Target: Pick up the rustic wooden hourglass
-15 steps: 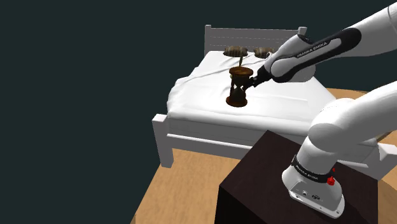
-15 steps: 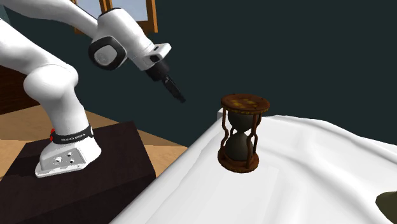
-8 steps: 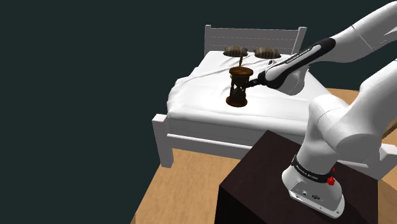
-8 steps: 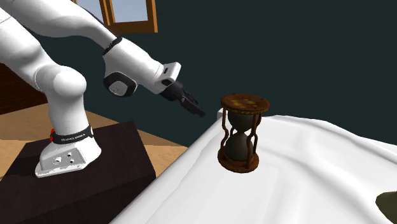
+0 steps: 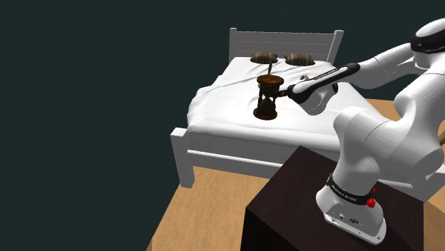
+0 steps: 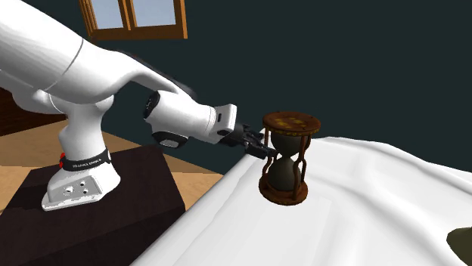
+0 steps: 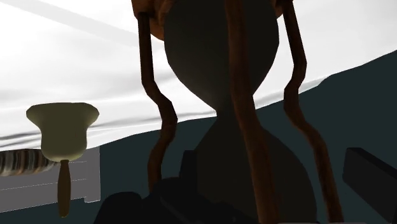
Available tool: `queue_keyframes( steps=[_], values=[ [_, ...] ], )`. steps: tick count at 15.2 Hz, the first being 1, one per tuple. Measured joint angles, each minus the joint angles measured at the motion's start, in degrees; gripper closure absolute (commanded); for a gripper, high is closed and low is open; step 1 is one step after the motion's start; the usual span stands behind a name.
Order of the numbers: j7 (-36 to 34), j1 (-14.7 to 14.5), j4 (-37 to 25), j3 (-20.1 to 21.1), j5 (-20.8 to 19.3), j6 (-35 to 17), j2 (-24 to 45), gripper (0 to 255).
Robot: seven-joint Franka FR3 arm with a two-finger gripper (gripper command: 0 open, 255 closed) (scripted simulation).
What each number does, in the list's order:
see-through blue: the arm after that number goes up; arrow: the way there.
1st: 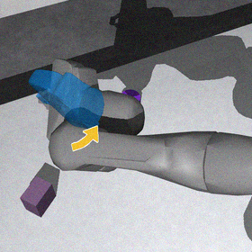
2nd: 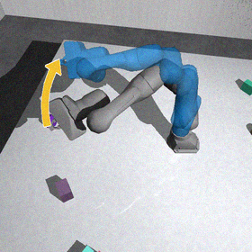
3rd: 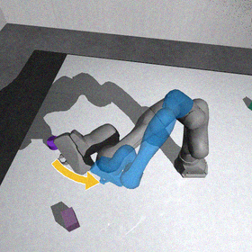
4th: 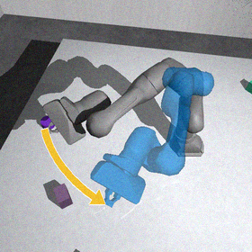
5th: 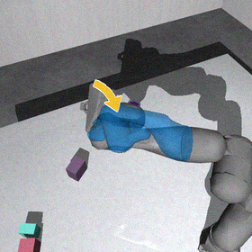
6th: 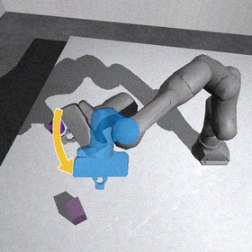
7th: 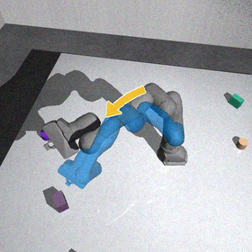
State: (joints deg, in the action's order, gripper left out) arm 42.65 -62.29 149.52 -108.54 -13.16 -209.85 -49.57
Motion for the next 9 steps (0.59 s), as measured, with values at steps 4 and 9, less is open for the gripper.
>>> queue_keyframes(
  steps=[4, 9],
  values=[
    [2.64, -2.92, -3.37, -4.14, -2.62, -1.56, -5.73, 0],
    [4.86, -5.41, -4.88, -7.89, -4.2, -3.29, -9.49, 0]
  ],
)
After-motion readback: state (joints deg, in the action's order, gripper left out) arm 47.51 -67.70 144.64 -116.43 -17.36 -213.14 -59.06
